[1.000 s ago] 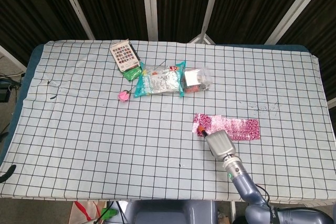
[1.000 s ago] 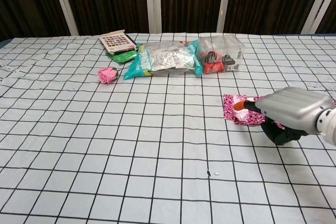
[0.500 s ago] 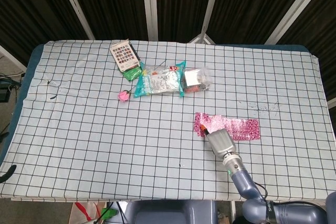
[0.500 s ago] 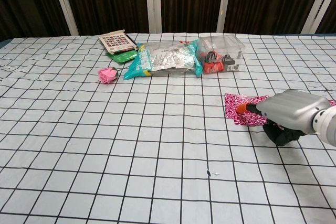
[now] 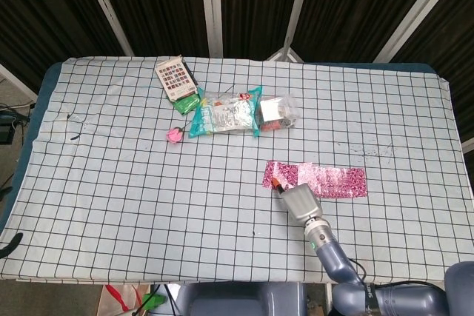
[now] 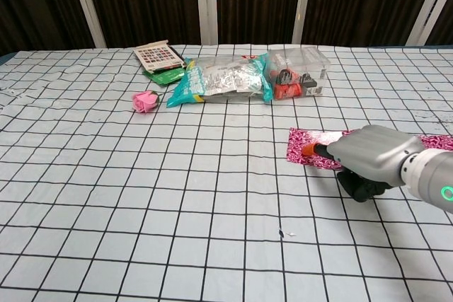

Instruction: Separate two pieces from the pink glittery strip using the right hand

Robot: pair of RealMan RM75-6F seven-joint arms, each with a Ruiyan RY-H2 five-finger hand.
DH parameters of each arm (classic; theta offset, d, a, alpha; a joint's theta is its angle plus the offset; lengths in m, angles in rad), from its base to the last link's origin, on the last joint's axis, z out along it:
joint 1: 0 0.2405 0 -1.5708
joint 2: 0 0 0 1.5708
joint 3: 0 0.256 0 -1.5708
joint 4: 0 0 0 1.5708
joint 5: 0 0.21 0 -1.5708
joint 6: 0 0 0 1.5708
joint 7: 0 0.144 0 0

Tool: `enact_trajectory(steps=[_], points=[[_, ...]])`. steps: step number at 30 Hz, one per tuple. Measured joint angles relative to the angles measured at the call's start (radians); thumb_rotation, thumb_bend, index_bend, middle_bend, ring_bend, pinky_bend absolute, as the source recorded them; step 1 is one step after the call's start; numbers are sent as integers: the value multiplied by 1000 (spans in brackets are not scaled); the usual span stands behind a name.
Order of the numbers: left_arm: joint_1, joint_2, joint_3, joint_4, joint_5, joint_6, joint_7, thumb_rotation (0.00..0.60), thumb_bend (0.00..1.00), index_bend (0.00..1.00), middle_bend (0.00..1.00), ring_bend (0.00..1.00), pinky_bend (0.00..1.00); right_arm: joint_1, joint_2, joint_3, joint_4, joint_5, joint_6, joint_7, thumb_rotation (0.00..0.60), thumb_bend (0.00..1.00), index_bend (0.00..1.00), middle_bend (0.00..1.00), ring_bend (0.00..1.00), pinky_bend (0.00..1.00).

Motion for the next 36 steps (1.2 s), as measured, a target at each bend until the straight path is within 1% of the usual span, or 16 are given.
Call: enact_trajectory(steps=[7,13,21,26,30,36], points=[[4,10,-1,6,1,7,-32,600,347,164,4,0,87,40,-68,-10,26,37,8,-40,600,773,123,834,839,607],[3,16,0,11,4,4,-50,600,347,164,4,0,87,75,-112,-10,20,58,30,-83,600,774,123,834,840,607],[5,23,-1,17,4,8,-71,600,347,164,5,0,87,104,-140,-4,-4,79,63,-108,600,773,123,834,839,607],[3,23,1,18,6,4,-70,600,347,164,5,0,87,103,-113,13,-43,61,112,-89,600,773,123,834,840,608],[3,21,1,16,7,5,-64,600,347,164,5,0,87,90,-64,20,-83,41,143,-61,600,773,123,834,839,607],[5,16,0,12,3,7,-48,600,347,164,5,0,87,58,29,5,-141,18,179,-22,600,773,123,834,839,608]])
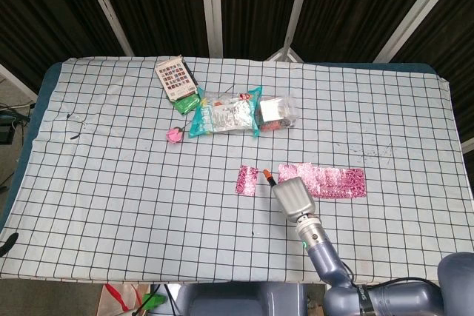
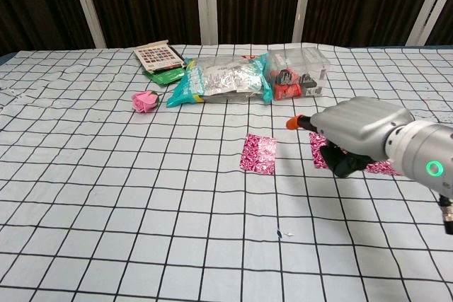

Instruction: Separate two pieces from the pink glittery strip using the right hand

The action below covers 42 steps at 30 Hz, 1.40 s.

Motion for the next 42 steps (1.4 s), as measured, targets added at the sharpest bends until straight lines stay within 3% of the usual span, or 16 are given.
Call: enact_trajectory(steps=[6,16,42], points=[[2,-7,0,-7,0,6,24,600,348,164,5,0,87,-38,76,-49,-25,-26,9,41,600,773,123,834,839,607],[-1,-20,0,-14,-2,-1,62,600,347,164,5,0,87,-79,96,-102,14,-70,-19,119,600,773,123,834,839,607],[-5,-23,-4,-14,-13,-7,72,600,348,164,4,0,87,-72,30,-95,101,-38,-78,116,600,774,123,834,840,608]])
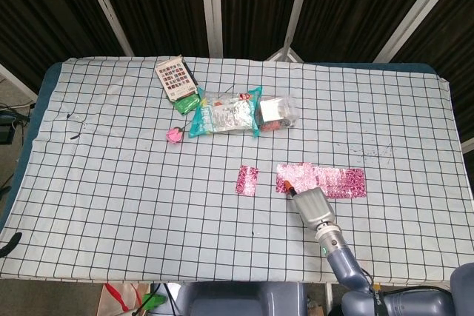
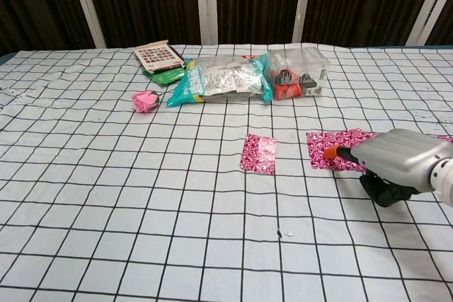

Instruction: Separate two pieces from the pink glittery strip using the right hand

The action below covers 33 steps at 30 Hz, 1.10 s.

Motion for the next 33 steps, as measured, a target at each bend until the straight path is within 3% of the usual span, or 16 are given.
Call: enact_trajectory(steps=[9,25,33], points=[[3,1,2,0,6,6,-3,600,347,164,4,0,87,-23,22,-39,-56,-51,15,13,600,773,123,834,839,607],[4,-1,1,-2,4,8,1,600,347,164,4,0,87,-114,62,-195,-123,-221,76,-14,600,774,123,834,839,607],[4,-3,3,-3,9,9,7,600,347,164,4,0,87,-160,96,-246,-167,-316,105,-12,600,774,123,835,840,607]])
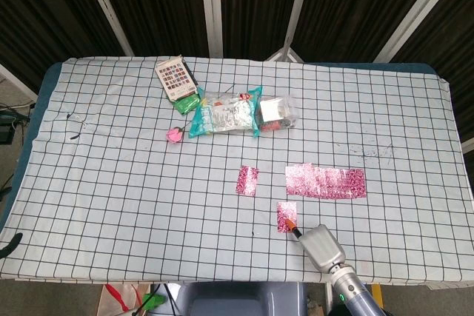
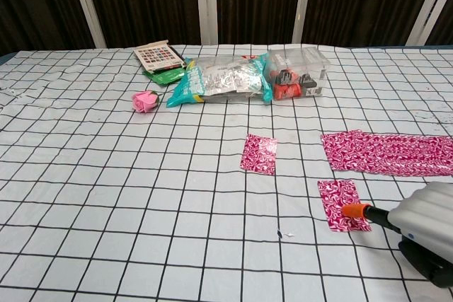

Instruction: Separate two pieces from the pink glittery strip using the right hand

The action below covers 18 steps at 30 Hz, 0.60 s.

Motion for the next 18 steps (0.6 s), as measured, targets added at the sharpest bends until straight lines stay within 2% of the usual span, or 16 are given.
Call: enact_trajectory(steps=[6,14,15,16,18], points=[[1,0,-1,0,-2,1,0,600,347,164,4,0,87,-26,14,-11,-9,-31,3,1,600,774,123,834,840,608],[-1,-2,-2,0,-3,-1,4,600,347,164,4,0,87,-39,25,12,-27,-84,12,15,600,774,123,816,814,607],[-2,-3,-2,0,-3,-2,4,600,347,164,4,0,87,-40,25,17,-30,-96,18,20,600,774,121,778,782,591],[-2,-3,-2,0,-3,-2,5,600,347,164,4,0,87,-43,25,25,-34,-116,28,31,600,774,115,698,708,537],[-2,-3,-2,0,-4,-2,6,600,347,164,4,0,87,-47,25,39,-37,-147,43,60,600,773,94,481,510,381]])
